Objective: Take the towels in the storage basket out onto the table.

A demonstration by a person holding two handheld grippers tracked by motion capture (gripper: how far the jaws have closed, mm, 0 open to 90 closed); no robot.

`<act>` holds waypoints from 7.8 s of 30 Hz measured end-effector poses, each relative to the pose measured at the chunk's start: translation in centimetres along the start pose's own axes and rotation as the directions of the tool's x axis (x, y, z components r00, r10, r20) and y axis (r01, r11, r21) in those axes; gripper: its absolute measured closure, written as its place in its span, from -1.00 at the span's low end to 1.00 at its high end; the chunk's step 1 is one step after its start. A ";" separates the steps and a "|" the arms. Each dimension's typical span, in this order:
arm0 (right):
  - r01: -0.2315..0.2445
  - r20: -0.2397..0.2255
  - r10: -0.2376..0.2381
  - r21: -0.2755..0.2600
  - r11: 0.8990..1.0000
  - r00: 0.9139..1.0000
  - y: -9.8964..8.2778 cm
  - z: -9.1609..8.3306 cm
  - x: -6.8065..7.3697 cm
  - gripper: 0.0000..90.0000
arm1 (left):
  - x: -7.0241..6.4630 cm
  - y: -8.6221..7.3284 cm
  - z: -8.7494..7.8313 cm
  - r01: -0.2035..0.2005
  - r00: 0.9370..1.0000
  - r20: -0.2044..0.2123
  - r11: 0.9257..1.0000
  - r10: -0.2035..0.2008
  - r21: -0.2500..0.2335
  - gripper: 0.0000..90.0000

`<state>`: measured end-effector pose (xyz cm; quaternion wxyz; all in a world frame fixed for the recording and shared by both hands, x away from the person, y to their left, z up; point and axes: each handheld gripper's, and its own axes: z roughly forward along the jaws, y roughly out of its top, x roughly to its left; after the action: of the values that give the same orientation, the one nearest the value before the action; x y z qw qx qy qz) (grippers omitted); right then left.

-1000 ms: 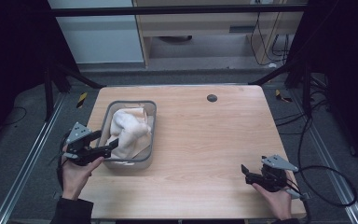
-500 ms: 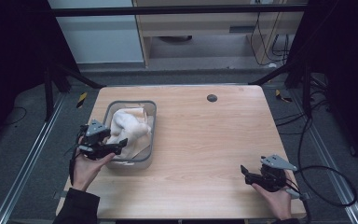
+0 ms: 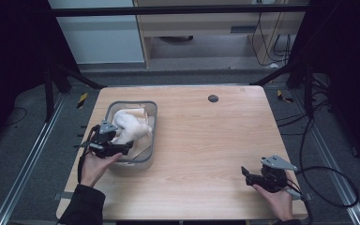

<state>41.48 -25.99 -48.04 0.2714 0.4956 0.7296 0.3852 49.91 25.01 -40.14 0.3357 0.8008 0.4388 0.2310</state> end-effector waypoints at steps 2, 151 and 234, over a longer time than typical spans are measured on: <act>0.002 -0.001 -0.002 0.002 1.000 1.000 0.0 0.0 0.0 -0.71 | 0.0 0.0 0.4 -0.004 1.000 -0.004 1.000 0.004 0.008 -0.55; -0.056 0.036 0.057 -0.024 0.998 0.998 -0.1 -1.0 -1.9 -0.71 | -15.8 12.2 -3.7 -0.327 0.907 0.225 0.932 0.355 -0.154 0.46; -0.042 0.050 0.042 0.005 0.999 0.998 -0.3 -0.8 -1.9 -0.73 | -18.2 5.7 3.8 -0.355 0.882 0.317 0.934 0.348 -0.038 -0.45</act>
<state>41.39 -28.02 -47.88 0.2799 0.5211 0.7131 0.3762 46.27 5.90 -39.86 0.3461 0.8972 0.2288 0.1512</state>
